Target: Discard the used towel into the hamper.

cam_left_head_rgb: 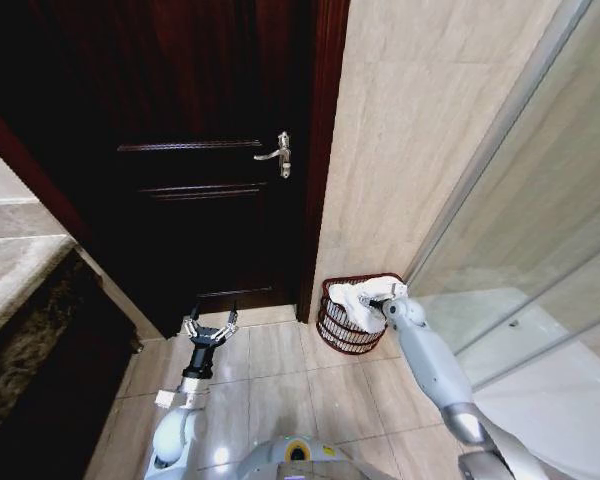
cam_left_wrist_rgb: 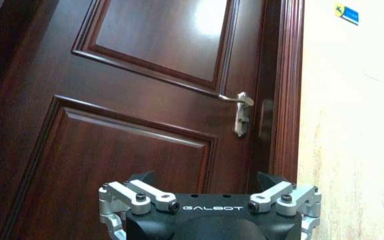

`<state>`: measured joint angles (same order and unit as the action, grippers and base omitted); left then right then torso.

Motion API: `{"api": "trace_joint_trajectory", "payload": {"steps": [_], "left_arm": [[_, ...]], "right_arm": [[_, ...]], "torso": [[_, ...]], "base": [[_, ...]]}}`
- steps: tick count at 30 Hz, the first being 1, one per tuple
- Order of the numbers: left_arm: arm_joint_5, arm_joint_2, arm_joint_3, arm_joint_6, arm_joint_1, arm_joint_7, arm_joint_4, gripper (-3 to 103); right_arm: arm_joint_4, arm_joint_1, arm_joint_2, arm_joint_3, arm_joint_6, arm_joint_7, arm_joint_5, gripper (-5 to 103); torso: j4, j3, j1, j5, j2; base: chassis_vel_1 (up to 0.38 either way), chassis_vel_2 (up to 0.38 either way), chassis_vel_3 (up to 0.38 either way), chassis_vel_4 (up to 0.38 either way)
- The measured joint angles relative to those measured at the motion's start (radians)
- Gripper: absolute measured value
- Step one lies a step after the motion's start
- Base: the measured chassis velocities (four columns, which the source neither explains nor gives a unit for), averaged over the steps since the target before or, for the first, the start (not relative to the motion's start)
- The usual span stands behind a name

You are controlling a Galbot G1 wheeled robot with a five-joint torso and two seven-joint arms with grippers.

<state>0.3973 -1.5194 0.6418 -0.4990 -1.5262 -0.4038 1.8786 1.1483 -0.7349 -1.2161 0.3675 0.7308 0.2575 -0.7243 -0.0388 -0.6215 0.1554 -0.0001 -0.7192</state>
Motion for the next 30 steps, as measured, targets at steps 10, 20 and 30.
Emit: {"api": "trace_joint_trajectory", "payload": {"steps": [10,20,30], "left_arm": [[0.000,0.002,-0.002,0.001,-0.004,0.002,0.002,100],[0.000,0.002,-0.010,0.001,-0.005,-0.001,0.010,100],[0.001,0.004,-0.016,-0.003,-0.004,-0.003,0.004,100]], "right_arm": [[-0.043,-0.010,-0.010,-0.005,-0.030,-0.014,0.038,100],[0.123,-0.066,0.052,0.020,-0.106,0.006,0.106,100],[0.432,-0.255,0.119,0.090,-0.127,0.041,0.108,100]], "torso": [[0.0000,0.000,0.000,0.0002,0.000],[0.0002,0.000,0.000,-0.0002,0.000],[0.0003,0.000,0.000,0.0001,0.000]], "base": [[0.000,0.000,0.000,0.000],[0.000,0.000,0.000,0.000],[0.000,0.000,0.000,0.000]]}}
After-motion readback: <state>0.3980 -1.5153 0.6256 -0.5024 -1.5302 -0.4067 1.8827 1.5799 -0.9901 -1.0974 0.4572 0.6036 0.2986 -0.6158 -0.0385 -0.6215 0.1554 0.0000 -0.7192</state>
